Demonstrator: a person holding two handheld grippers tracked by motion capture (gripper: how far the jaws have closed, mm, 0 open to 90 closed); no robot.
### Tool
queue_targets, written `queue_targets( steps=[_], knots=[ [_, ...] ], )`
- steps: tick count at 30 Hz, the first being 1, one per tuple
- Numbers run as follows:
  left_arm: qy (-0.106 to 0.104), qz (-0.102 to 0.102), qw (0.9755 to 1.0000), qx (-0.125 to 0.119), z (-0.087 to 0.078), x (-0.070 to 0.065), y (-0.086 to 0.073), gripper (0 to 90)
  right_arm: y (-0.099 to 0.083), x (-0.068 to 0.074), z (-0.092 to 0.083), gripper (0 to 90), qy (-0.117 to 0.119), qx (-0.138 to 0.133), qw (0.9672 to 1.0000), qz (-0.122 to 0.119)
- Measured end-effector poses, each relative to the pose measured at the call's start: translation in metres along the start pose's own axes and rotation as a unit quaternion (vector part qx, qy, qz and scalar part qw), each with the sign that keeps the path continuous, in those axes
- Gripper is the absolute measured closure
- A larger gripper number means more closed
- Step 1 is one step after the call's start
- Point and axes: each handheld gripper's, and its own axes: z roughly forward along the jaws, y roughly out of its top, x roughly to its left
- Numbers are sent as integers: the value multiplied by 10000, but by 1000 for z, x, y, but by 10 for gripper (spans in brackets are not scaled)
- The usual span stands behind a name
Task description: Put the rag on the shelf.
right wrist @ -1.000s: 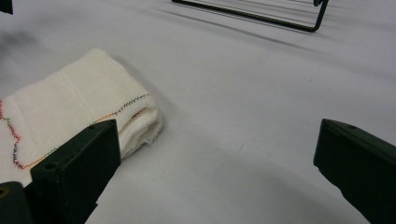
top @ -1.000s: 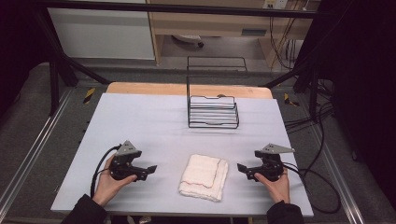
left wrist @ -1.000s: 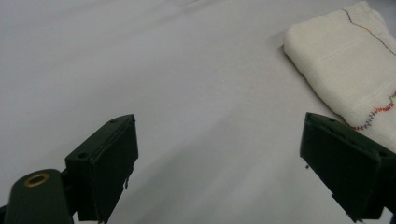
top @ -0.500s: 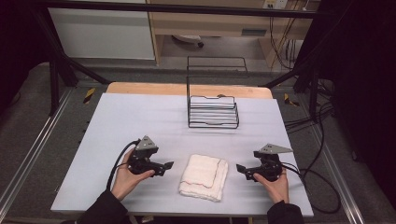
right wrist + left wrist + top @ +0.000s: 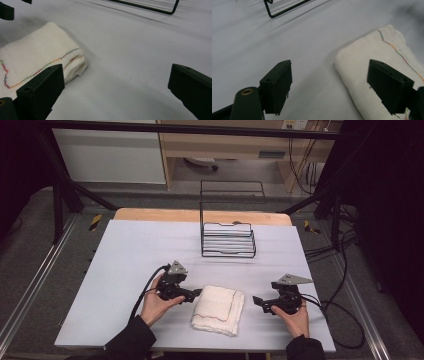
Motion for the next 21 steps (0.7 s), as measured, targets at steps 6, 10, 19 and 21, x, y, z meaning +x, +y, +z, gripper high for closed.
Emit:
queue_targets(
  steps=[6, 10, 19, 21],
  knots=[
    [32, -98, 9999, 113, 20, -4, 6, 307, 0, 0, 0, 12, 17, 14, 10000, -2],
    [77, -64, 9998, 192, 30, -9, 9, 386, 0, 0, 0, 12, 17, 18, 10000, 13],
    [-63, -224, 9991, 364, 47, -9, 10, 554, 0, 0, 0, 13, 29, 15, 10000, -12],
    [-101, -232, 9990, 372, 47, -9, 10, 574, 0, 0, 0, 13, 29, 21, 10000, 7]
  ],
)
